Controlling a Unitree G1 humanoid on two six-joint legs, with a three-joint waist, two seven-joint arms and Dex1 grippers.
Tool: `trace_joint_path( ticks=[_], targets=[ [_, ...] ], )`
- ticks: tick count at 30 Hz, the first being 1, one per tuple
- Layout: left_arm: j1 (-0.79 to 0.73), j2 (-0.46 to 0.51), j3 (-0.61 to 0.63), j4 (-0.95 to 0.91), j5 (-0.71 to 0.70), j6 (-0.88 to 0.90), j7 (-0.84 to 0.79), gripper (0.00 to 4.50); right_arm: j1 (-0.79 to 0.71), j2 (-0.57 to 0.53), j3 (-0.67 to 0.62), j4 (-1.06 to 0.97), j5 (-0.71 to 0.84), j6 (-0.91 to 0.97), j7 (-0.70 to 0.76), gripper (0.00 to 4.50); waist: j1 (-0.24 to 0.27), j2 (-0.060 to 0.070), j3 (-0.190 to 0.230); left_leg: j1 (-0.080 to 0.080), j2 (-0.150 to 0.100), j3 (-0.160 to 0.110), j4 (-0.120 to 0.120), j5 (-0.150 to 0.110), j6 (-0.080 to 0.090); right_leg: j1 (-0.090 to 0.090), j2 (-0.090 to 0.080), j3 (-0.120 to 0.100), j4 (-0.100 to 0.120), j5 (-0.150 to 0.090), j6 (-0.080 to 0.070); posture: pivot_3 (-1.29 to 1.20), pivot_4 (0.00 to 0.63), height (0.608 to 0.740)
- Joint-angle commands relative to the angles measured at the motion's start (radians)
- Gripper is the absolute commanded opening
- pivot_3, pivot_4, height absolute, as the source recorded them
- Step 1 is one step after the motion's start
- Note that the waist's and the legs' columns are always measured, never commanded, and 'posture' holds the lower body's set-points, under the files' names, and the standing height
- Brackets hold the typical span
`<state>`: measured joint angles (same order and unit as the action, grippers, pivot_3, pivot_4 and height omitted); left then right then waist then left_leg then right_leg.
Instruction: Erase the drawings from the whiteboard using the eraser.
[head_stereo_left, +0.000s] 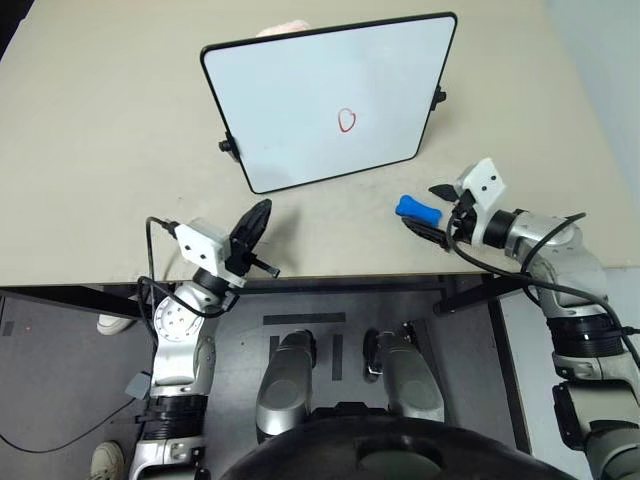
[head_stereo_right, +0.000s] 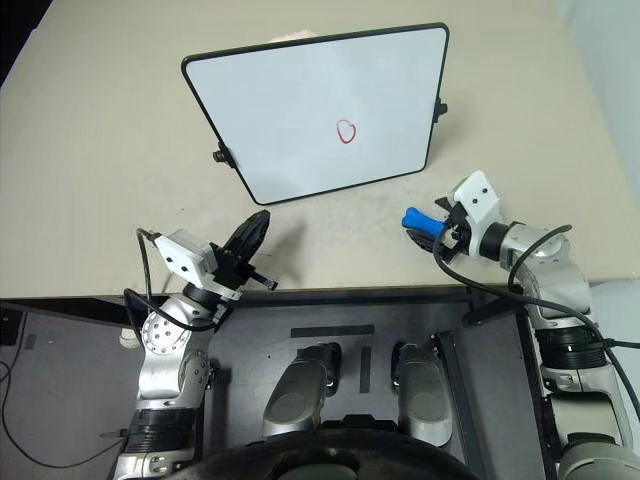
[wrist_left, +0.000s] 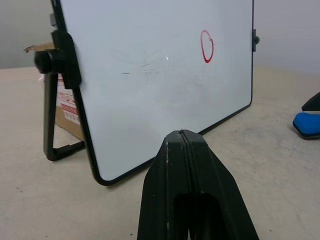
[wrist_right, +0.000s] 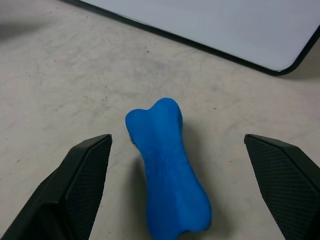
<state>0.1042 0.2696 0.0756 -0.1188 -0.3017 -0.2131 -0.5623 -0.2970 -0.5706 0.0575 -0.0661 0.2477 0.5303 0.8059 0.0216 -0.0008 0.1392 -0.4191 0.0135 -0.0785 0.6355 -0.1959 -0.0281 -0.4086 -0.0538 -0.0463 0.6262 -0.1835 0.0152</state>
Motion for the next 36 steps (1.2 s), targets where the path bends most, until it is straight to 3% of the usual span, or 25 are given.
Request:
trace_joint_path(
  ticks=[1, 4, 11, 15, 21, 29, 36],
  targets=[
    [-0.005, -0.001, 0.001, -0.015, 0.002, -0.02, 0.002, 0.0, -0.011, 0.005, -0.027, 0.002, 0.013, -0.001, -0.016, 4.5, 0.0, 0.0, 0.0, 0.0, 0.0, 0.0, 0.0, 0.0, 0.0, 0.0, 0.0, 0.0, 0.0, 0.0, 0.0, 0.0, 0.15, 0.74],
    [-0.009, -0.002, 0.0, -0.012, 0.004, -0.02, 0.002, 0.0, -0.009, 0.004, -0.022, 0.004, 0.007, -0.014, -0.013, 3.91, 0.0, 0.0, 0.0, 0.0, 0.0, 0.0, 0.0, 0.0, -0.001, 0.0, 0.0, 0.0, 0.0, 0.0, 0.0, 0.0, 0.15, 0.74],
    [-0.013, -0.001, -0.002, -0.011, 0.003, -0.02, -0.001, 0.0, -0.002, -0.003, -0.01, -0.017, -0.015, -0.037, -0.025, 1.54, 0.0, 0.0, 0.0, 0.0, 0.0, 0.0, 0.0, -0.001, -0.001, 0.0, 0.0, 0.0, 0.0, 0.0, 0.0, 0.0, 0.15, 0.74],
    [-0.015, -0.001, -0.003, -0.012, 0.003, -0.018, -0.001, 0.0, -0.001, -0.001, -0.009, -0.02, -0.023, -0.046, -0.029, 1.54, 0.0, 0.0, 0.0, 0.0, 0.0, 0.0, 0.0, -0.001, -0.001, 0.0, 0.0, 0.0, 0.0, 0.0, 0.0, 0.0, 0.15, 0.74],
    [-0.019, 0.0, -0.003, -0.01, 0.003, -0.014, 0.001, 0.0, -0.034, -0.003, -0.001, -0.047, -0.04, -0.084, -0.035, 0.31, 0.0, 0.0, 0.0, 0.0, 0.0, 0.0, 0.0, -0.001, -0.001, 0.0, 0.0, 0.0, 0.0, 0.0, 0.0, 0.0, 0.15, 0.74],
    [-0.024, 0.001, -0.006, 0.002, 0.004, -0.017, -0.002, 0.0, -0.228, 0.05, 0.115, -0.109, -0.142, -0.276, -0.034, 0.31, -0.011, 0.0, 0.0, 0.0, 0.001, 0.0, 0.0, 0.0, 0.0, -0.001, 0.001, 0.001, 0.001, 0.001, -0.001, 0.0, 0.15, 0.74],
    [-0.04, -0.005, -0.01, 0.02, 0.009, -0.03, -0.001, 0.0, -0.395, 0.132, 0.26, 0.19, -0.401, -0.716, -0.151, 0.31, -0.001, 0.0, 0.0, -0.001, 0.002, -0.001, 0.0, 0.0, 0.002, -0.004, 0.0, 0.001, 0.001, 0.008, -0.013, 0.0, 0.15, 0.74]
  ],
)
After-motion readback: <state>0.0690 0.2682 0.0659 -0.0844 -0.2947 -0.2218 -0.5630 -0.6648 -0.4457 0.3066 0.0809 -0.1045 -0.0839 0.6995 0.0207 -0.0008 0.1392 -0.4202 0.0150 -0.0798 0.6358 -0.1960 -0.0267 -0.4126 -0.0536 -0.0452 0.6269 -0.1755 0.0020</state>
